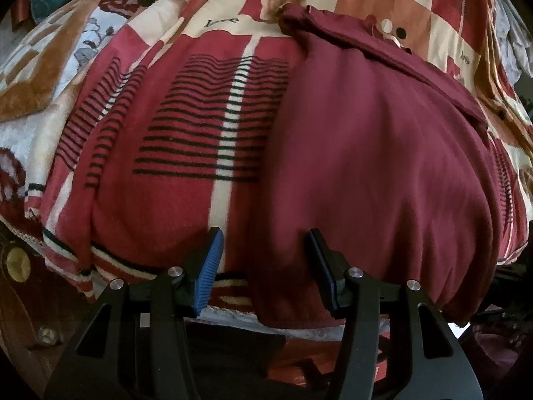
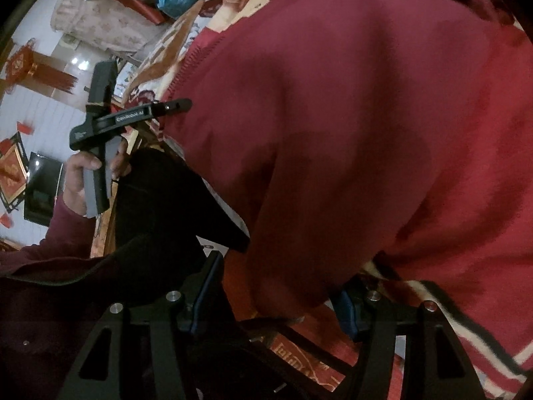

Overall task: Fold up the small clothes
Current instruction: 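Lift the sweater side with both grippers and fold it over the body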

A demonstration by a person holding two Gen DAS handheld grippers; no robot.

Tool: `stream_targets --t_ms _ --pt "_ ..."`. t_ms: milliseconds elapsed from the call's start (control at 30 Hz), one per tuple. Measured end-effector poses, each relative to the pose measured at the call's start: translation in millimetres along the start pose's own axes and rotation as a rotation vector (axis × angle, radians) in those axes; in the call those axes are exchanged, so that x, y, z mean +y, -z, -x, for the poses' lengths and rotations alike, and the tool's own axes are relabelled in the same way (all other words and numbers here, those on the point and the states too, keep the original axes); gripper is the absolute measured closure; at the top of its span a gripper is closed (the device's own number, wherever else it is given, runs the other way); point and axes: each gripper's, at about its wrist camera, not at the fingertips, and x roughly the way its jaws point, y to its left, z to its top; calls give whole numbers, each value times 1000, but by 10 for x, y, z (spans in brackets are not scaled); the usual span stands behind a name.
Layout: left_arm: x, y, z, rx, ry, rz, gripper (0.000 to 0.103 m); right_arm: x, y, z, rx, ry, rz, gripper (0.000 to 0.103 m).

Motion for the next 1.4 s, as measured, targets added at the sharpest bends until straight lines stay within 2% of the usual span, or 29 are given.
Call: stream_targets --t_ms 67,133,233,267,367,600,633,667,700,867,933,1000,1067,1100,1167,1200,1233,1300,1400 --pt "-5 8 -11 2 -2 -3 50 19 -5 -33 -5 -7 4 44" --pt "-20 15 -33 9 -8 -7 43 12 -6 -50 -5 -16 5 47" --pt "-81 30 -68 20 -29 -35 40 0 3 -98 1 -18 -1 56" --pt "-99 32 -70 20 -37 -42 40 10 6 -105 0 -11 4 63" --pt "-85 30 -78 22 -33 -37 40 59 -18 -45 -28 -7 20 67" --pt "-83 18 -85 25 -33 -33 40 81 -21 -10 -29 10 34 66" --pt "-80 15 -88 26 -30 -31 40 71 -21 1 -30 15 28 63" --pt "-70 14 -86 27 -29 -32 40 55 -23 19 -30 15 13 50" --pt "-68 12 -89 27 -28 -31 40 60 -22 15 -31 10 9 47" --pt "-61 7 -96 26 -31 -39 40 35 -4 -9 -33 -12 6 48" --pt "-56 11 -101 26 -30 -42 39 38 -2 -24 -53 0 0 57" --pt "-58 10 -107 27 -30 -46 39 33 0 -19 -68 18 -7 73" --pt "-72 10 -110 35 -25 -61 39 56 4 4 -74 12 2 78" --pt "-85 8 -109 46 -13 -80 41 89 2 37 -80 13 16 81" --pt "-96 2 -74 49 11 -108 60 163 -17 144 -99 -19 41 84" --pt "-88 -8 -44 53 32 -113 79 207 -36 223 -116 -43 52 85" --pt "-72 -25 -12 59 61 -110 92 236 -61 298 -130 -64 60 85" --pt "-41 -83 91 55 131 -92 92 275 -131 476 -170 -111 71 85" --pt "-49 -185 297 0 184 -91 93 231 -260 724 -243 -152 49 85"
